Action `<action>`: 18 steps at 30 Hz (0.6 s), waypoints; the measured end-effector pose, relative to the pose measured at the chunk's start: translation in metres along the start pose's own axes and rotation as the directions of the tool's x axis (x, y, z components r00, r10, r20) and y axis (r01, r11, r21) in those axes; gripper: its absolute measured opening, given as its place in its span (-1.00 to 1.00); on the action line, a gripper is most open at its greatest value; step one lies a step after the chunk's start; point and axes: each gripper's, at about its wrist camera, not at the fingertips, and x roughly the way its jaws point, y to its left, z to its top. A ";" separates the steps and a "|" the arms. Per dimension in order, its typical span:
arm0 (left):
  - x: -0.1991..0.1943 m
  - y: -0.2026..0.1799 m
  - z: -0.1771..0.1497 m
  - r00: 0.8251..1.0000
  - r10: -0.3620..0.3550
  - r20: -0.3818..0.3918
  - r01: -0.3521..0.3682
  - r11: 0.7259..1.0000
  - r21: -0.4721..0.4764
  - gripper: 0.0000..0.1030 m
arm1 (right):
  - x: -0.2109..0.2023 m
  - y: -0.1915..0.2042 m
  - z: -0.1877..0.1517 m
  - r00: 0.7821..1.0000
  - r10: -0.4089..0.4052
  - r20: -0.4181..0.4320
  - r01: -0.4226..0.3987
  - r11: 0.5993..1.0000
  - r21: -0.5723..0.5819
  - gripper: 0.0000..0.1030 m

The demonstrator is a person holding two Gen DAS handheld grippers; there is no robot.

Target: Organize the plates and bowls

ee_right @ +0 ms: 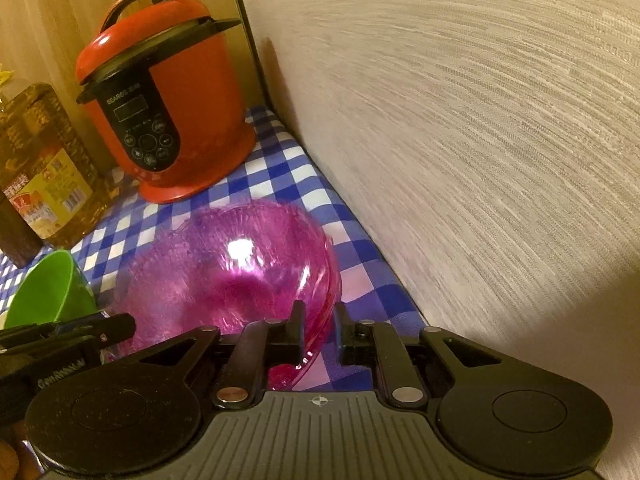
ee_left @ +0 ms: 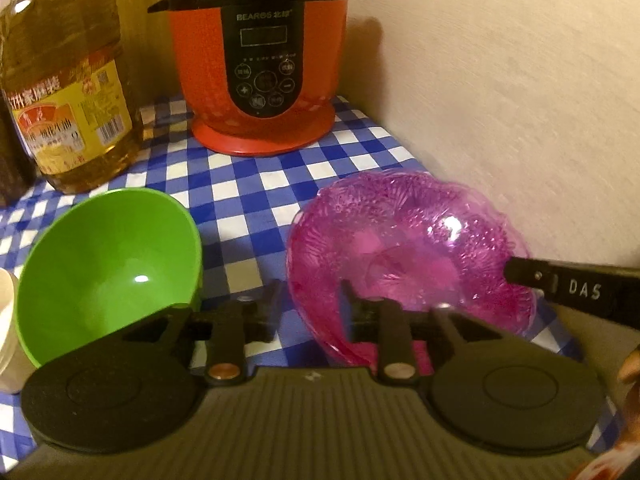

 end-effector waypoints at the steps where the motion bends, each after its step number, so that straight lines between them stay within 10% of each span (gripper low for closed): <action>1: -0.001 0.001 0.000 1.000 -0.008 0.003 0.008 1.000 -0.004 -0.42 | -0.001 0.000 0.000 1.000 0.010 0.007 -0.010 1.000 0.001 -0.23; 18: -0.033 0.010 -0.011 0.998 -0.042 0.045 0.045 0.997 -0.063 -0.42 | -0.025 -0.001 -0.007 0.999 0.024 0.043 -0.025 1.000 0.014 -0.03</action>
